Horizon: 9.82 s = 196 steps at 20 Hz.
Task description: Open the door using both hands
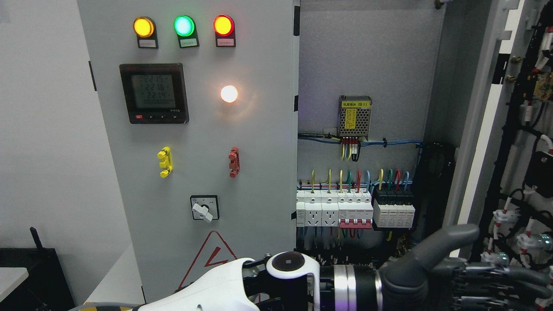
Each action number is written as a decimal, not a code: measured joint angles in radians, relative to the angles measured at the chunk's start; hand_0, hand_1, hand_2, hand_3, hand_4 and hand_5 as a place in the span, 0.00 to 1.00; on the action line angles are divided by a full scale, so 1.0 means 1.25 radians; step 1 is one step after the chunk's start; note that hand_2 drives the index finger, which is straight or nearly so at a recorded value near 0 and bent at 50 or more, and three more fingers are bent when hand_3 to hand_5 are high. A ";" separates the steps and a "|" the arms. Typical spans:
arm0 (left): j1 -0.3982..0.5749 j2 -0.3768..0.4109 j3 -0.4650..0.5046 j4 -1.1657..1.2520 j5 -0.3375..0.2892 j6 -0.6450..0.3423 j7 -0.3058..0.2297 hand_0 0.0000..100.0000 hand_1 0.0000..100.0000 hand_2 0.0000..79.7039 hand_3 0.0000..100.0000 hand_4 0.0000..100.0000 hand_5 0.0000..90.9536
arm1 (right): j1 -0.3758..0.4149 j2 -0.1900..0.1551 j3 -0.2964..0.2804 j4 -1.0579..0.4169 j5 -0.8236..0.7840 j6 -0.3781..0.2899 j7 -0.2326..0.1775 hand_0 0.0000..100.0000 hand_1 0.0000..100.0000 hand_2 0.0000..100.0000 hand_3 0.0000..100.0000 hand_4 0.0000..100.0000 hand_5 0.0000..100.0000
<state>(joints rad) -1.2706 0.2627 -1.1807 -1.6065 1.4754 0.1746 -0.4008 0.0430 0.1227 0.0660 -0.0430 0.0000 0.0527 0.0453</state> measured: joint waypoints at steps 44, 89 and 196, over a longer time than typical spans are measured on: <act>1.385 0.529 0.662 0.013 -0.569 -0.277 -0.029 0.00 0.00 0.00 0.00 0.00 0.00 | 0.000 0.000 0.000 0.000 0.000 0.001 0.000 0.38 0.00 0.00 0.00 0.00 0.00; 1.075 -0.198 0.878 1.204 -1.180 -0.229 0.100 0.00 0.00 0.00 0.00 0.00 0.00 | 0.076 -0.031 0.003 -0.213 0.000 -0.001 0.002 0.38 0.00 0.00 0.00 0.00 0.00; 1.046 -0.242 0.914 1.251 -1.180 -0.250 0.129 0.00 0.00 0.00 0.00 0.00 0.00 | -0.288 -0.063 0.119 -1.195 -0.118 0.020 0.078 0.38 0.00 0.00 0.00 0.00 0.00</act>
<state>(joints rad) 0.0368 -0.0399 -0.0384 -0.0429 0.0000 -0.1374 -0.2397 -0.3169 0.0439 0.2149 -1.5368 -0.1470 0.0774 0.1426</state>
